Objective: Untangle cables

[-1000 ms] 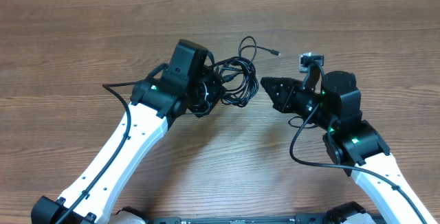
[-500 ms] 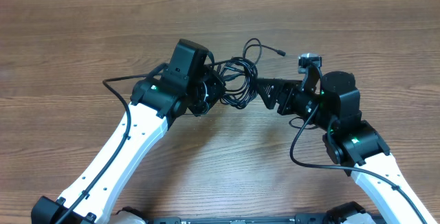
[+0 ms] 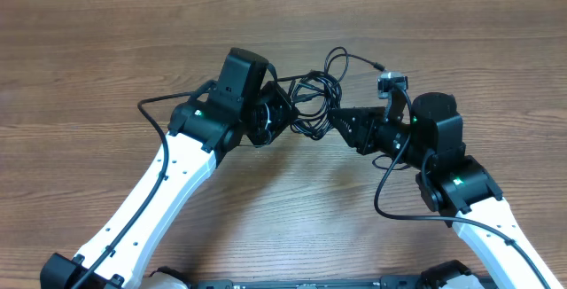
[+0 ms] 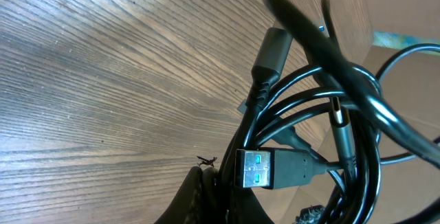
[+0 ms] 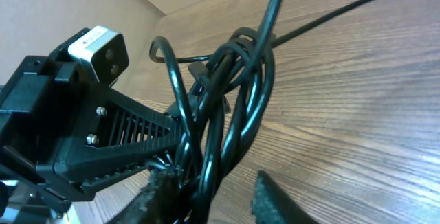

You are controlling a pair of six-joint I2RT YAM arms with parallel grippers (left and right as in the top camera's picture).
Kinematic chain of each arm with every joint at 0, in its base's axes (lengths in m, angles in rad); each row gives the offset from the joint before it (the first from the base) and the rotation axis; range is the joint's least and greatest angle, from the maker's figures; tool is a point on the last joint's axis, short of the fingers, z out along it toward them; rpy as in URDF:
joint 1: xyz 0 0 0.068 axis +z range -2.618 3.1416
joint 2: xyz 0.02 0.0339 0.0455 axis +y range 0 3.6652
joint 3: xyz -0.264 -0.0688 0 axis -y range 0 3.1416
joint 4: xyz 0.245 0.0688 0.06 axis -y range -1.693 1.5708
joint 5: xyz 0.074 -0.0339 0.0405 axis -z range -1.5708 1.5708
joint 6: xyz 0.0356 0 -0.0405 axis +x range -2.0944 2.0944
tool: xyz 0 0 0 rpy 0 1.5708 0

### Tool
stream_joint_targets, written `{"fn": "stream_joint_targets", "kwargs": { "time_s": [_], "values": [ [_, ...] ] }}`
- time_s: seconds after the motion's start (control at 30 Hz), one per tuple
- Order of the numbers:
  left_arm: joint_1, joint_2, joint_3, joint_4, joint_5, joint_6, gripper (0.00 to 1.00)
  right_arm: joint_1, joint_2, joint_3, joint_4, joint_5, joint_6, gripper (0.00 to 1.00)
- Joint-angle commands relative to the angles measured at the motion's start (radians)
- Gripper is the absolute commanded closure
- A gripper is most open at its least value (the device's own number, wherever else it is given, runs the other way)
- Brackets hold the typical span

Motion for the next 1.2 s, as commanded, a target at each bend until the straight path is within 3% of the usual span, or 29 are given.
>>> {"fn": "stream_joint_targets", "kwargs": {
  "time_s": [0.0, 0.2, 0.47, 0.53, 0.63, 0.7, 0.87, 0.9, 1.17],
  "values": [
    [-0.008, -0.012, 0.020, 0.011, 0.040, 0.027, 0.96, 0.003, -0.005, 0.016, 0.003, 0.000, -0.012, 0.75],
    [-0.029, -0.012, 0.020, 0.011, 0.042, 0.027, 0.96, 0.003, -0.003, 0.016, 0.003, 0.008, -0.012, 0.96],
    [-0.033, -0.012, 0.020, 0.011, 0.034, 0.027, 0.95, 0.003, -0.002, 0.016, 0.003, 0.014, -0.009, 0.96],
    [-0.033, -0.012, 0.020, 0.010, 0.014, 0.027, 0.80, 0.003, -0.002, 0.016, 0.004, 0.014, -0.003, 0.96],
    [-0.033, -0.012, 0.020, -0.002, -0.043, 0.026, 0.69, 0.003, -0.003, 0.016, 0.011, 0.015, 0.000, 0.96],
    [-0.032, -0.012, 0.020, -0.003, -0.097, 0.027, 0.46, 0.003, -0.003, 0.016, 0.017, 0.033, 0.017, 0.96],
    [-0.030, -0.012, 0.020, -0.004, -0.157, 0.027, 0.04, 0.003, -0.003, 0.016, 0.017, 0.087, 0.030, 0.96],
    [-0.027, -0.012, 0.020, -0.004, -0.156, 0.027, 0.00, 0.003, -0.003, 0.016, 0.014, 0.095, 0.030, 0.96],
    [-0.014, -0.012, 0.020, 0.000, -0.113, 0.077, 0.00, 0.003, -0.003, 0.016, 0.014, 0.112, 0.029, 0.96]
  ]
}}
